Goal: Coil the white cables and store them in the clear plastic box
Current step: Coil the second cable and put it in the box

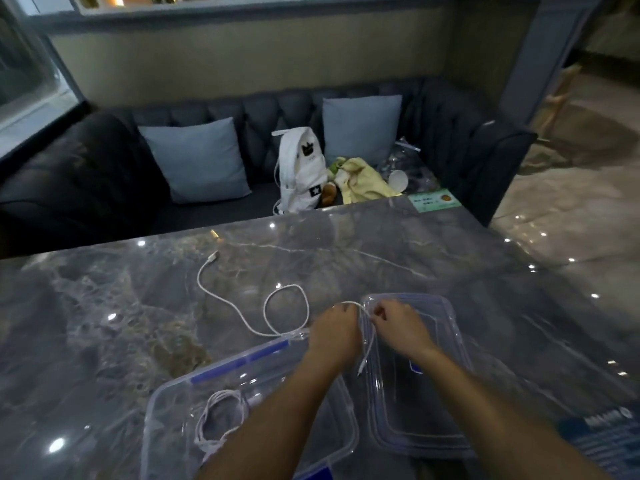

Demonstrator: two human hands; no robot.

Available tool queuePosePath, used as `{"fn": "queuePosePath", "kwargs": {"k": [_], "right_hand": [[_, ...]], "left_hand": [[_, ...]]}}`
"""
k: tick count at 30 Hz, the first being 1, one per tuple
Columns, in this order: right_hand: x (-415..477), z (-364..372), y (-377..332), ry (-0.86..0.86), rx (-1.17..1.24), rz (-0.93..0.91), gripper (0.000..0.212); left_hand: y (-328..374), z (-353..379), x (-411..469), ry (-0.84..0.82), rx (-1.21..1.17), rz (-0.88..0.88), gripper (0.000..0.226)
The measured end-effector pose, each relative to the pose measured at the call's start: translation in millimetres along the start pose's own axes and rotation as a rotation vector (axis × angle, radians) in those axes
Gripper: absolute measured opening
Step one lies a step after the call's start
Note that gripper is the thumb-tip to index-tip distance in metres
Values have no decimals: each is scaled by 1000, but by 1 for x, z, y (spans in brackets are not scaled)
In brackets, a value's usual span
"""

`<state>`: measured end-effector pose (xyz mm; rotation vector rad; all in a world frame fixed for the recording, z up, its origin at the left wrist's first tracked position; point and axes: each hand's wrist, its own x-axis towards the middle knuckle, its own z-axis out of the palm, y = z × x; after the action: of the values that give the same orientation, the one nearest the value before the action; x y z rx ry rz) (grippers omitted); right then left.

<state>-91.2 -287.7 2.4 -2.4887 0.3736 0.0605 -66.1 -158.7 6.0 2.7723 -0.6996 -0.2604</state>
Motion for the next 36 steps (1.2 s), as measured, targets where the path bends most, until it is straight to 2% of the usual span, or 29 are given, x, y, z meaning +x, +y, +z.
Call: {"fn": "queuePosePath", "kwargs": {"k": [2,3,5,7,10,17,21,24,27,29,32,33,36], "right_hand": [[3,6,7,-4,-23,15,30],[6,8,10,-26,-33,31,28],[9,13,13,-69,-49,65,11],[13,17,15,-94,-55,80,12],[18,19,17,-134,-45,87,14],[30,6,23,-135,83,77,14],[31,2,14,-258,406,-30,21],[34,-1,5,-197,591,-32,16],[41,-12,-3,-65,588,-100,25],[45,-25,-7,35,637,-110,27],[51,-43,-12,156,595,-111,17],[52,-48,-14,188,526,-113,6],[45,-55,-20,408,382,-74,23]], "left_hand": [[-3,7,9,-17,79,-15,37],[-5,9,13,-37,119,-16,44],[-8,12,22,-103,166,11,62],[-9,13,29,-165,214,58,67],[-10,17,36,-191,277,122,54],[-11,6,51,-136,330,165,28],[-15,-8,55,-52,134,104,21],[-18,-21,55,20,-61,22,21],[-20,-36,53,53,-299,31,13],[-25,-49,50,52,-517,10,17],[-27,-70,44,32,-922,-63,23],[-25,-75,42,72,-1021,-108,23],[-17,-87,39,266,-1319,-285,25]]}}
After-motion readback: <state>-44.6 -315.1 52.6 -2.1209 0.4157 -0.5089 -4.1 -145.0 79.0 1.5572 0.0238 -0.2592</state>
